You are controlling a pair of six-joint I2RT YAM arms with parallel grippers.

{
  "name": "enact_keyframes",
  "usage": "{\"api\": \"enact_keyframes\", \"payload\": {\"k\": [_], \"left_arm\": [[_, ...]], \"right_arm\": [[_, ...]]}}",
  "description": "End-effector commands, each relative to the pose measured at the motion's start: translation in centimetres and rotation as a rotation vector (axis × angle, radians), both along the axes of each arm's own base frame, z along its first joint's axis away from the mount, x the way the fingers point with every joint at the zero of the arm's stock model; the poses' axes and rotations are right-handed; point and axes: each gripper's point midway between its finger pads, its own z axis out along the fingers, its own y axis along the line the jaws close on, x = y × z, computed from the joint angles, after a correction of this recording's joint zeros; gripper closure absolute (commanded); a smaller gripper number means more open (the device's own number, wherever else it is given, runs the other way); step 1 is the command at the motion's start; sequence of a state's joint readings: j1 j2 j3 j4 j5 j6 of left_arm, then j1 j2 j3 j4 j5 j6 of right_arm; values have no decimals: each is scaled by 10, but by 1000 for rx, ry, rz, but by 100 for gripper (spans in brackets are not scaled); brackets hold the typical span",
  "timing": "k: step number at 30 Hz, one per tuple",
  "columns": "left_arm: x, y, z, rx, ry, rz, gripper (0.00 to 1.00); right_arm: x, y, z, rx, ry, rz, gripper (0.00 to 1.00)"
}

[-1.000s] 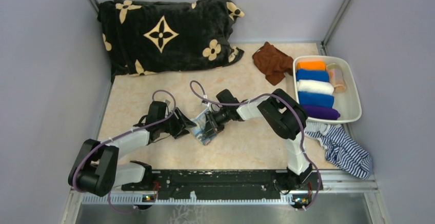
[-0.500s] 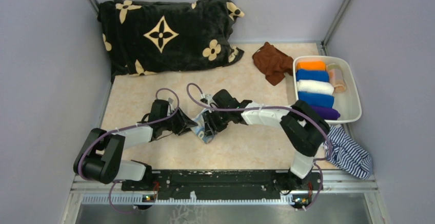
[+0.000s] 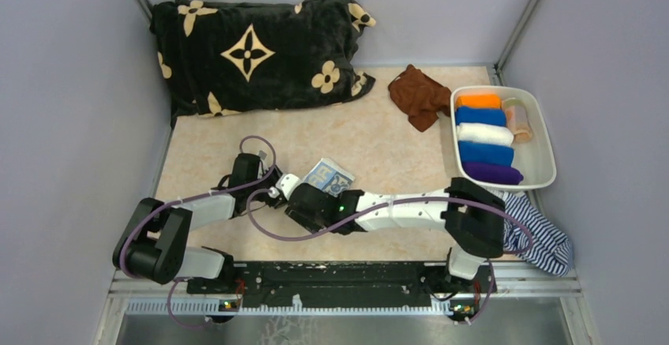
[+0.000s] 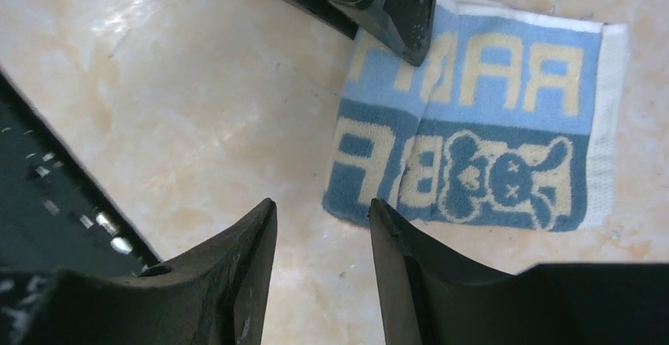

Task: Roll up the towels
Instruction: Roll the towel at the center of the board.

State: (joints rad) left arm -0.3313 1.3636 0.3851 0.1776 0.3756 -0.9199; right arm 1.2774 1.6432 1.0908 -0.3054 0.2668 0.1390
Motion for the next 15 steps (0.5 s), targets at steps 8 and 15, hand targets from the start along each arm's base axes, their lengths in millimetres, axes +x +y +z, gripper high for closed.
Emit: {"api": "enact_keyframes", "payload": {"k": [8,15], "left_arm": [[-26,28,-42,170,123,35,51],[-26,27,-42,165,124,29,49]], "right_arm": [[32,13,-27,-164,-216,-45,52],[27,7,-58,-247,-177,-21,53]]}}
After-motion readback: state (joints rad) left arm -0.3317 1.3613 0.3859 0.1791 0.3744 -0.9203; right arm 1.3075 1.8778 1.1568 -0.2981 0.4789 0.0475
